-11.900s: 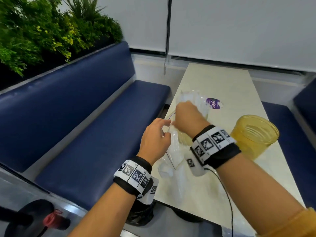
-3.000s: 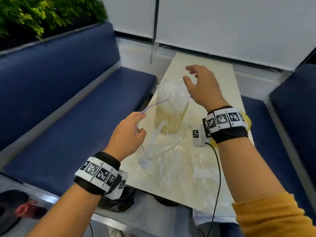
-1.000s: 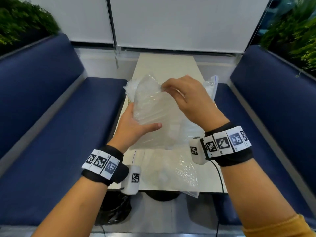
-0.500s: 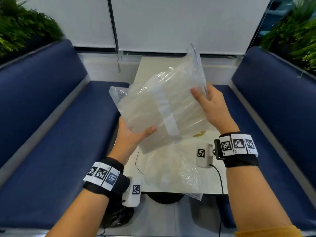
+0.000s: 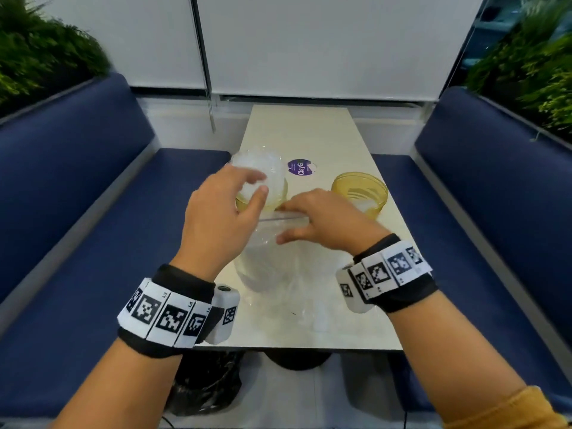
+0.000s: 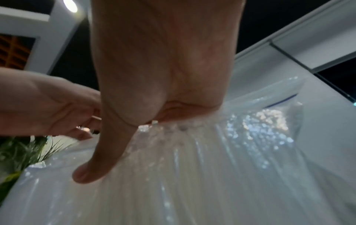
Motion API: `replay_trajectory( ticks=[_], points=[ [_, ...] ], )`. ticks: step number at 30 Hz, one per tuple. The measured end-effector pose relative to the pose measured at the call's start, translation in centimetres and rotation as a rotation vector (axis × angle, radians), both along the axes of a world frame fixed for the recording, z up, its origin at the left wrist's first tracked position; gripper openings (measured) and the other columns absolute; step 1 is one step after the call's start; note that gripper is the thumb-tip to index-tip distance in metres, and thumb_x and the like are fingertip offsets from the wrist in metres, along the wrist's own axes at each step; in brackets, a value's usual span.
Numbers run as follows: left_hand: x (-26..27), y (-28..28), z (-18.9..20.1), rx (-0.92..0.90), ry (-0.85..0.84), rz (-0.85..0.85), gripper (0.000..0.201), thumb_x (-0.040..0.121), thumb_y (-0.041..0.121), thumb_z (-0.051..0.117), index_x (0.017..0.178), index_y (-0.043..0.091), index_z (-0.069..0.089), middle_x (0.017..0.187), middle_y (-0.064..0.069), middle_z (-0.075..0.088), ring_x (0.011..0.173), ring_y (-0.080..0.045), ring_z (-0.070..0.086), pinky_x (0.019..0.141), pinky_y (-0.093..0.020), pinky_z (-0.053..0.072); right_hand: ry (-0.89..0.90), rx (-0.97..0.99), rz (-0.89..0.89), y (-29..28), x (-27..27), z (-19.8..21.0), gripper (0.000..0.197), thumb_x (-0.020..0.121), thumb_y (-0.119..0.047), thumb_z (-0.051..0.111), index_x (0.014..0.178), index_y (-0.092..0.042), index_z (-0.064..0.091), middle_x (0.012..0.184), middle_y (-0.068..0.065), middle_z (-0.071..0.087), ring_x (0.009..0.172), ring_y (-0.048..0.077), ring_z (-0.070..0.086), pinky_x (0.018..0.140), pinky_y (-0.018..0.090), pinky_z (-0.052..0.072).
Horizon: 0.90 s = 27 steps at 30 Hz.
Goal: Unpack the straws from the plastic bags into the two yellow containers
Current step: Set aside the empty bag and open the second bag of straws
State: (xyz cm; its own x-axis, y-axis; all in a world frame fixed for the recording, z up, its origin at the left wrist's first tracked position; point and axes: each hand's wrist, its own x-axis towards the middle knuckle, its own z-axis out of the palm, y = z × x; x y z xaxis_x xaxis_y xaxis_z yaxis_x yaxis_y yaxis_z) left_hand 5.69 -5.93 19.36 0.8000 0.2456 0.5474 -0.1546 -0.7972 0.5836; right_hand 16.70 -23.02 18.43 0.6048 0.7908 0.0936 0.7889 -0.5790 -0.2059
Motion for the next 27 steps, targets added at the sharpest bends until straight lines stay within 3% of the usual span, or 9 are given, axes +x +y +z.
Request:
replay_trajectory(
  ticks=[2,4,6,10,14,20,24,27],
  points=[
    [0.3,0.1,-0.3,0.084,0.194,-0.022,0.009,0.092,0.039,0.066,0.093,0.035,0.073,0.096,0.017,0.07,0.089,-0.008,0.066,0.079,-0.04,0.056,0.034,-0.023,0.017,0.6,-0.3,-2.0,0.062,0.08,-0.068,0.066,0.13,-0.031,0.063,0.116,-0.002,0.071,0.104,0.021,0.063,0.082,0.036,0.05],
    [0.7,0.0,-1.1,0.176,0.362,-0.029,0.005,0.089,0.041,0.071,0.087,0.038,0.075,0.087,0.021,0.07,0.085,-0.005,0.066,0.071,-0.03,0.053,0.058,0.023,0.02,0.8,-0.5,-3.4,0.057,0.08,-0.066,0.067,0.124,-0.03,0.066,0.11,-0.002,0.071,0.101,0.021,0.064,0.081,0.038,0.05],
    [0.9,-0.2,-1.7,0.22,0.399,-0.022,0.007,0.089,0.042,0.072,0.092,0.038,0.077,0.088,0.021,0.07,0.087,-0.005,0.065,0.062,-0.019,0.042,0.055,0.109,0.018,0.6,-0.4,-4.0,0.057,0.077,-0.064,0.071,0.121,-0.028,0.068,0.107,-0.004,0.071,0.1,0.018,0.063,0.084,0.038,0.049],
    [1.5,0.0,-1.8,0.221,0.382,0.02,0.008,0.09,0.038,0.071,0.089,0.034,0.078,0.088,0.016,0.073,0.085,-0.009,0.066,0.063,-0.023,0.04,0.009,0.369,0.031,-0.2,-0.5,-3.4,0.056,0.075,-0.068,0.071,0.113,-0.027,0.072,0.106,-0.011,0.068,0.103,0.009,0.057,0.101,0.036,0.043],
    [1.7,0.1,-1.8,0.203,0.358,0.038,0.013,0.093,0.04,0.068,0.086,0.032,0.077,0.079,0.016,0.068,0.075,-0.008,0.064,0.056,-0.016,0.035,-0.17,0.612,-0.047,-1.0,-0.9,-2.6,0.023,0.087,-0.045,0.071,0.094,-0.023,0.074,0.091,-0.008,0.062,0.092,0.014,0.053,0.082,0.036,0.046],
    [1.9,0.1,-1.9,0.165,0.399,-0.04,0.011,0.094,0.026,0.069,0.088,0.027,0.078,0.082,0.013,0.072,0.081,-0.009,0.066,0.073,-0.024,0.051,-0.218,0.476,-0.057,-0.8,-1.8,-4.2,0.015,0.083,-0.029,0.079,0.096,-0.022,0.077,0.089,-0.005,0.061,0.083,0.015,0.054,0.067,0.04,0.05],
    [1.7,0.6,-1.3,0.15,0.392,-0.056,0.01,0.093,0.029,0.071,0.09,0.029,0.08,0.075,0.018,0.066,0.078,-0.006,0.065,0.071,-0.021,0.049,-0.304,0.532,-0.045,-0.5,-2.0,-4.6,0.005,0.084,-0.019,0.08,0.088,-0.017,0.078,0.083,-0.001,0.062,0.076,0.018,0.056,0.057,0.039,0.048],
    [1.3,1.0,-0.6,0.185,0.409,-0.093,0.012,0.094,0.03,0.069,0.094,0.029,0.08,0.08,0.017,0.067,0.078,-0.007,0.065,0.072,-0.022,0.049,-0.322,0.502,-0.043,-0.6,-2.1,-4.2,0.001,0.088,-0.019,0.075,0.088,-0.018,0.076,0.085,-0.003,0.062,0.078,0.016,0.056,0.055,0.038,0.049]
  ],
)
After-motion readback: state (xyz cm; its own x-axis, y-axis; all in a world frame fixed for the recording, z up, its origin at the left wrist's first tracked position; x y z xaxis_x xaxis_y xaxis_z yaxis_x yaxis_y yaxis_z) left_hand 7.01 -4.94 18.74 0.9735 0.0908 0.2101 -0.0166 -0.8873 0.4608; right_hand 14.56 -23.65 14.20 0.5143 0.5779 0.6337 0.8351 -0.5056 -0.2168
